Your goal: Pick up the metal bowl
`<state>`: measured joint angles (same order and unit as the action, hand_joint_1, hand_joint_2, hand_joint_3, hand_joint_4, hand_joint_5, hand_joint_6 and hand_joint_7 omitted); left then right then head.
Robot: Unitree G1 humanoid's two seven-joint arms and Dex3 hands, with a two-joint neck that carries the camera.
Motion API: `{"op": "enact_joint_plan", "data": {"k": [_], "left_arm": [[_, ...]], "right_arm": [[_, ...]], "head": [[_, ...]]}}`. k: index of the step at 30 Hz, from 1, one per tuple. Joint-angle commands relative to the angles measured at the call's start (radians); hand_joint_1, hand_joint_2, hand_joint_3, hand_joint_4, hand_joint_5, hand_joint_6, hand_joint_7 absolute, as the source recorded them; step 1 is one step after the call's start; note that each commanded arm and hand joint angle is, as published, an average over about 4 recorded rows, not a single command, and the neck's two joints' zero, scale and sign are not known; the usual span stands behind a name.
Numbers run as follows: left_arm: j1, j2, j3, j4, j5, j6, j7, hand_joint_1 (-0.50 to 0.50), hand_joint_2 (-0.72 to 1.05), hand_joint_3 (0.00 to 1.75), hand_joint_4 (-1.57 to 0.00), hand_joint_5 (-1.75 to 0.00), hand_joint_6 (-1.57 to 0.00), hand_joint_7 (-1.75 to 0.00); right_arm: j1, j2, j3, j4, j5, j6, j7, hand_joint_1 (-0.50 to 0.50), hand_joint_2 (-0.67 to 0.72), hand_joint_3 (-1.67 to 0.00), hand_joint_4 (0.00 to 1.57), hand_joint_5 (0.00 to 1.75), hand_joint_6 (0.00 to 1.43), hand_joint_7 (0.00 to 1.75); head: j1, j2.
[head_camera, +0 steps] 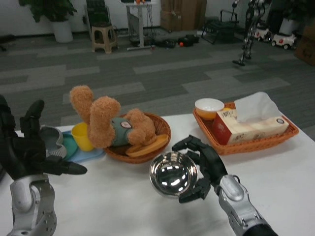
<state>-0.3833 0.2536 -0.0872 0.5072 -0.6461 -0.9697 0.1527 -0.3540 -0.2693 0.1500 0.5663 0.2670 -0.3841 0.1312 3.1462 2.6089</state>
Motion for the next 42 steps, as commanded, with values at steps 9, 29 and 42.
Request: {"op": "enact_joint_plan", "data": {"k": [9, 29, 42], "left_arm": [[-0.007, 0.000, 0.005, 0.014, 0.004, -0.002, 0.000, -0.50, -0.55, 0.00, -0.64, -0.82, 0.00, 0.00], [-0.009, 0.000, 0.001, 0.014, 0.006, -0.004, -0.001, -0.50, -0.55, 0.00, -0.64, -0.82, 0.00, 0.00], [-0.009, 0.000, 0.003, 0.014, 0.004, -0.006, -0.001, -0.50, -0.55, 0.00, -0.64, -0.82, 0.00, 0.00]], "right_arm": [[-0.043, -0.005, -0.006, -0.041, 0.007, 0.034, -0.010, 0.31, 0.09, -0.95, 1.54, 1.07, 0.91, 1.19], [-0.053, -0.007, -0.006, -0.061, 0.021, 0.028, -0.021, 0.31, 0.09, -0.93, 1.54, 1.07, 0.91, 1.19], [-0.053, -0.007, -0.006, -0.062, 0.036, 0.029, -0.021, 0.33, 0.09, -0.93, 1.54, 1.07, 0.91, 1.19]], "head": [[0.072, 0.118], [0.065, 0.124], [0.067, 0.113]]}}
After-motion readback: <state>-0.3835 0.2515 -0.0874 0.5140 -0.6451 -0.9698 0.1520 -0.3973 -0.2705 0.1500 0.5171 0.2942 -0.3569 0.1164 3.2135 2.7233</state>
